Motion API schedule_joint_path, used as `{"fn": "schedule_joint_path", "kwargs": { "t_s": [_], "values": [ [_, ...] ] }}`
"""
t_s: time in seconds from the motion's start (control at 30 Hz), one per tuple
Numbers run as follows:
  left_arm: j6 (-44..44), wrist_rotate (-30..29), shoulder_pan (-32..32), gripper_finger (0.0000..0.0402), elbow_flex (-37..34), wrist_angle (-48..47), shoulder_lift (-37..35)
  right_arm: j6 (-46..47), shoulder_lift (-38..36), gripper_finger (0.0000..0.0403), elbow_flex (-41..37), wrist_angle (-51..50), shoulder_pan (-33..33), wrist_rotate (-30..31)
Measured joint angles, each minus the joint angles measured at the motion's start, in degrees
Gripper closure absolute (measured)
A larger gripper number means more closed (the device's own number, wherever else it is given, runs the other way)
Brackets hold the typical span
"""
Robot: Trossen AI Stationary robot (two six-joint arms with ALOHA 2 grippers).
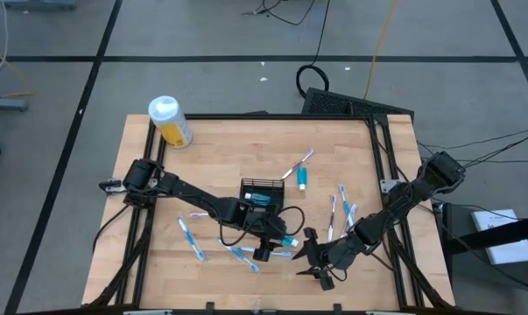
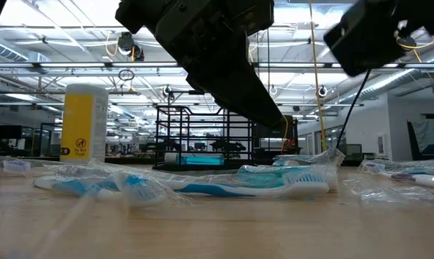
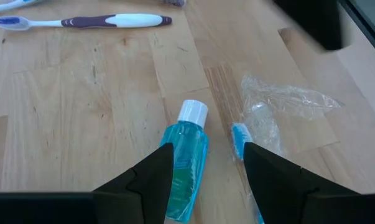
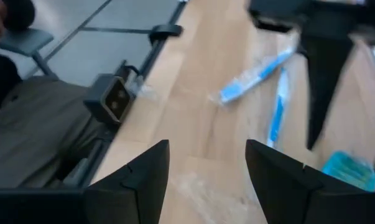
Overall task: Pick & Place toothbrushing station
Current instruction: Put the blue mouthwash into the wire organizer
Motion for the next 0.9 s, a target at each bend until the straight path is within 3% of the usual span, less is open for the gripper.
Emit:
{"fn": "schedule_joint_path", "kwargs": {
  "t_s": [0.23,0.63,0.9],
  "values": [
    [0.3,0.0,-0.2,0.0199,0.0,-0.1,0.0,4.7,0.0,0.0197,-5.5,7.0,-2.6,-0.3],
    [0.8,0.0,-0.2,0.0199,0.0,-0.2,0.0,3.2,0.0,0.0197,-6.8,9.2,-4.2,0.0],
    [1.2,0.0,-0.2,0.0199,0.0,-0.3,0.0,3.5,0.0,0.0197,-6.8,9.9,-4.3,6.1]
  ]
}}
